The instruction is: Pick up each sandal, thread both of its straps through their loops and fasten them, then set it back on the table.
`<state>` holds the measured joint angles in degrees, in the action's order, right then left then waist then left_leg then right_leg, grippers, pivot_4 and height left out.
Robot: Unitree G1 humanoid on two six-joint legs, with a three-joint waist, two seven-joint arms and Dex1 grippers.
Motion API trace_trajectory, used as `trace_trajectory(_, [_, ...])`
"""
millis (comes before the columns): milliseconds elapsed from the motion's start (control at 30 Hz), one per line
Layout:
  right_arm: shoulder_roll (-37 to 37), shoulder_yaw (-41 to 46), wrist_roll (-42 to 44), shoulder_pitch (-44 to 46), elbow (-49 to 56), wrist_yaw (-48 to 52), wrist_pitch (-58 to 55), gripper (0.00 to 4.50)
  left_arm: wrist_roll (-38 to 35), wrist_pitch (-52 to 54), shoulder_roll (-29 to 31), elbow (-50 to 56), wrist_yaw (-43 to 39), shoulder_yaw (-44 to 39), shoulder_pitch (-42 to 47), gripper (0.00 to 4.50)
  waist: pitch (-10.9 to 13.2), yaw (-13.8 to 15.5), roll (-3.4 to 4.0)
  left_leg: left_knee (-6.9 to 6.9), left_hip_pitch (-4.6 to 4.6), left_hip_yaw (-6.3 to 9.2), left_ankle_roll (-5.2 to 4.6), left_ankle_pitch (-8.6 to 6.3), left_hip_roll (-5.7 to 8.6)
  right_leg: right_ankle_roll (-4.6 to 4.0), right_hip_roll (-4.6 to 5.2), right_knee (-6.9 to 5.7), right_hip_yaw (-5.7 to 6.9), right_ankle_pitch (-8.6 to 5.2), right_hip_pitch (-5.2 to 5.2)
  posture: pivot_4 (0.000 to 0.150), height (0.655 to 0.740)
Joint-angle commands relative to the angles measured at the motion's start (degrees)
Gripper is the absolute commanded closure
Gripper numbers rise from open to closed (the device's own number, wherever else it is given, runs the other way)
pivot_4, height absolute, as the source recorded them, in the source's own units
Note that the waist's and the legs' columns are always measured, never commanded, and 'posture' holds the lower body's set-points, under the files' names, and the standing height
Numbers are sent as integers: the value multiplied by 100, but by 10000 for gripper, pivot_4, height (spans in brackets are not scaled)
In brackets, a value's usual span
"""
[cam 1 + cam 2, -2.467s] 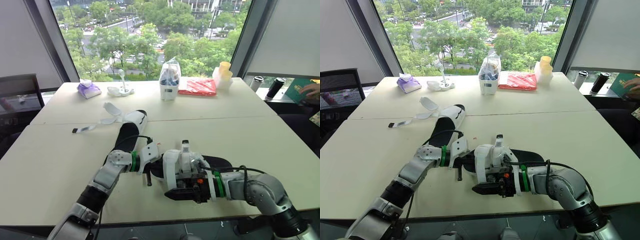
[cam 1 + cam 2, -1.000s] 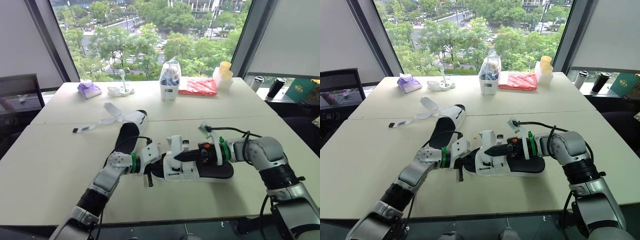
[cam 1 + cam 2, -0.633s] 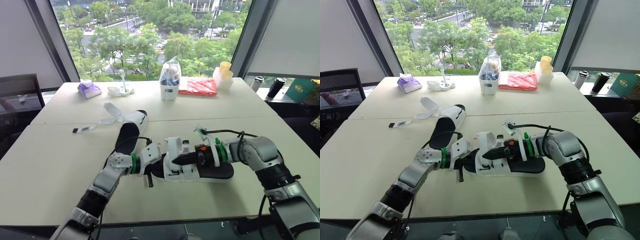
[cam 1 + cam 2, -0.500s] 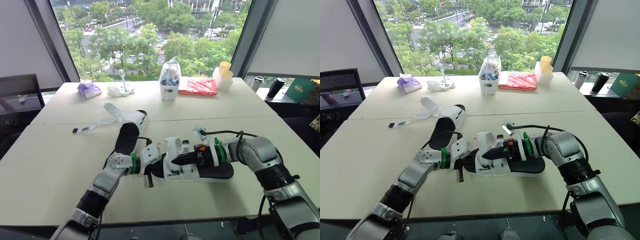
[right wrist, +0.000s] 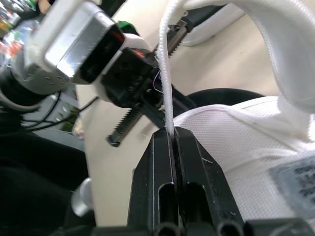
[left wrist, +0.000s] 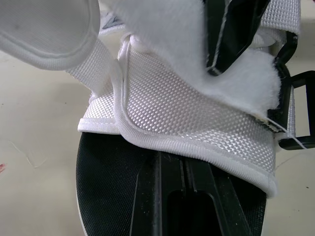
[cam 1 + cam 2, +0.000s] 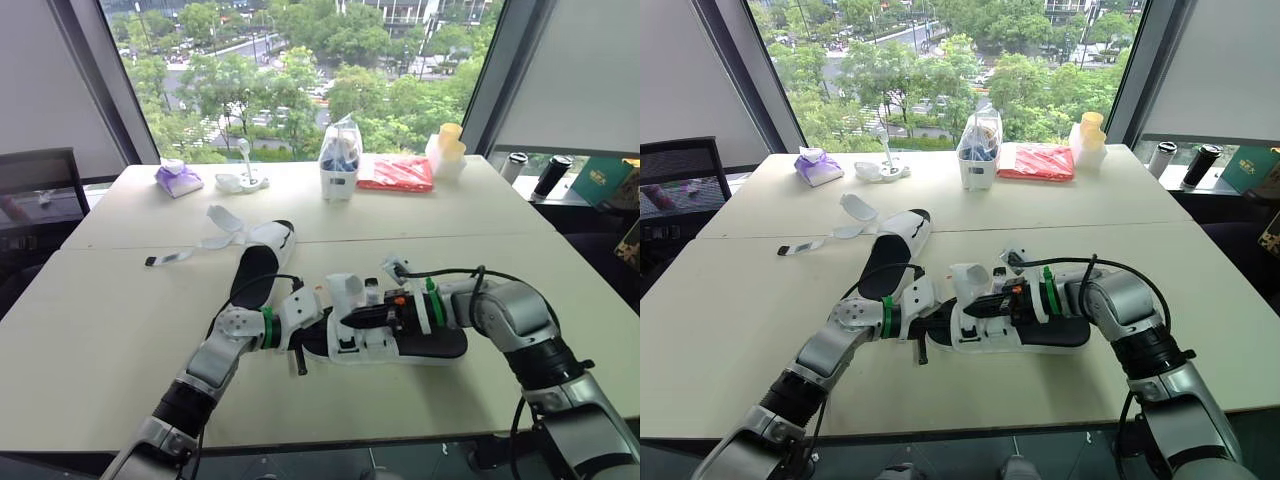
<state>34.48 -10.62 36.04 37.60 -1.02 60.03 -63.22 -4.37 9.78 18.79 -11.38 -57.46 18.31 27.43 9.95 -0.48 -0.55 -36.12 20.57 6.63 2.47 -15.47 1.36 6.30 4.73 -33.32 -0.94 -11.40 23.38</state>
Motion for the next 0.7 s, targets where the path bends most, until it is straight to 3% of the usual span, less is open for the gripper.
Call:
trace_trajectory(33, [-116, 342, 525, -71, 160, -48, -666, 44558, 154, 213, -19, -238, -42, 285, -174, 45000, 0, 3, 0, 1, 0, 0, 0, 0, 0, 0, 0, 0, 0, 0, 0, 1500, 7400])
trace_trajectory(400, [-17, 447, 784, -71, 171, -26, -1058, 44558, 158, 224, -17, -212, -56, 313, -194, 45000, 0, 2, 1, -1, 2, 0, 0, 0, 0, 0, 0, 0, 1, -1, 2, 1500, 7400])
trace_trajectory(700, [337, -676, -534, -199, 301, -11, 490, 44558, 139, 262, -15, -152, -21, 302, -272, 45000, -3, -7, 1, 0, -5, 0, 1, 0, 0, 5, 0, 1, 1, -4, -3, 1500, 7400])
